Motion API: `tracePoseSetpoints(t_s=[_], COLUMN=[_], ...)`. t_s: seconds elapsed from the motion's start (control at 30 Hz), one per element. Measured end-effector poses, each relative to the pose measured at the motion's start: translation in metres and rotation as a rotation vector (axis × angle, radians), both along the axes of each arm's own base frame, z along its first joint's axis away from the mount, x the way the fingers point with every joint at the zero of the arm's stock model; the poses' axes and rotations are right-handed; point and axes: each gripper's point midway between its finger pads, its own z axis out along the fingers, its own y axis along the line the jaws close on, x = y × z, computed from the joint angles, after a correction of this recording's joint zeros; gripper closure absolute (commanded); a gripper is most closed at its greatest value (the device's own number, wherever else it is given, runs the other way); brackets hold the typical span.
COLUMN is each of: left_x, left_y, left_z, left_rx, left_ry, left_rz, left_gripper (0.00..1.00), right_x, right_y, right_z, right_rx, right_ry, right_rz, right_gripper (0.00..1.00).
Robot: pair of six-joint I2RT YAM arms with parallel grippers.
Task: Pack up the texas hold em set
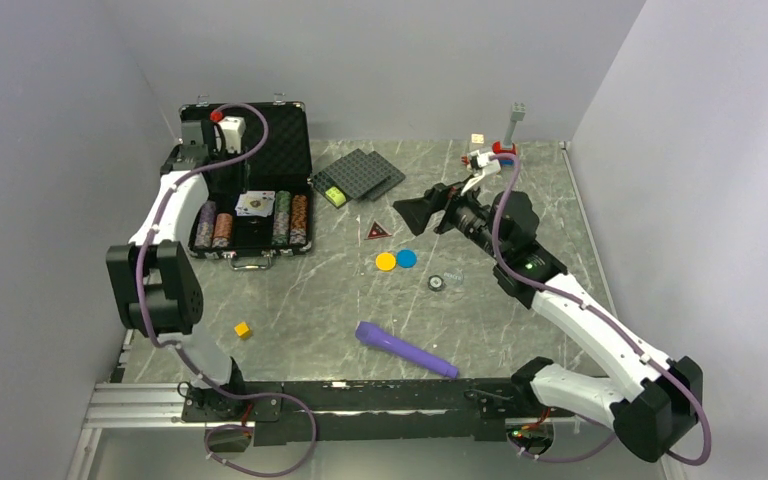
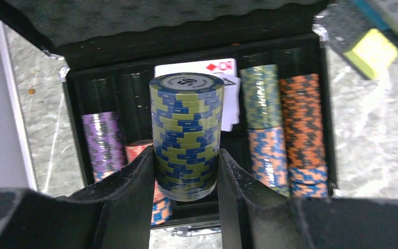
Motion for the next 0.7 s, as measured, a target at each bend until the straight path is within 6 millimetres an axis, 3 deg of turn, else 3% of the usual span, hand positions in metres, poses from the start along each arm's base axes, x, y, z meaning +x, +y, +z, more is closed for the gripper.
tracePoseSetpoints(t_s=[0.17, 0.37, 0.7], left_x=[0.015, 0.023, 0.026], left_y=[0.032, 0.055, 0.061], left_z=[-0.023, -0.056, -0.095], left_rx=[0.037, 0.03, 0.016], left_ry=[0.07, 0.145, 0.224], left_rz=[0.046, 0.081, 0.091], left_gripper=[1.0, 1.0, 1.0], right_x=[-0.006, -0.006, -0.006], right_y=[-0.011, -0.017, -0.016], right_z=[0.014, 0.018, 0.015], right_rx=[0.009, 0.01, 0.006], right_ry=[-0.051, -0.07, -0.063], right_rz=[-0.031, -0.055, -0.053], right_gripper=[0.0, 0.0, 0.0])
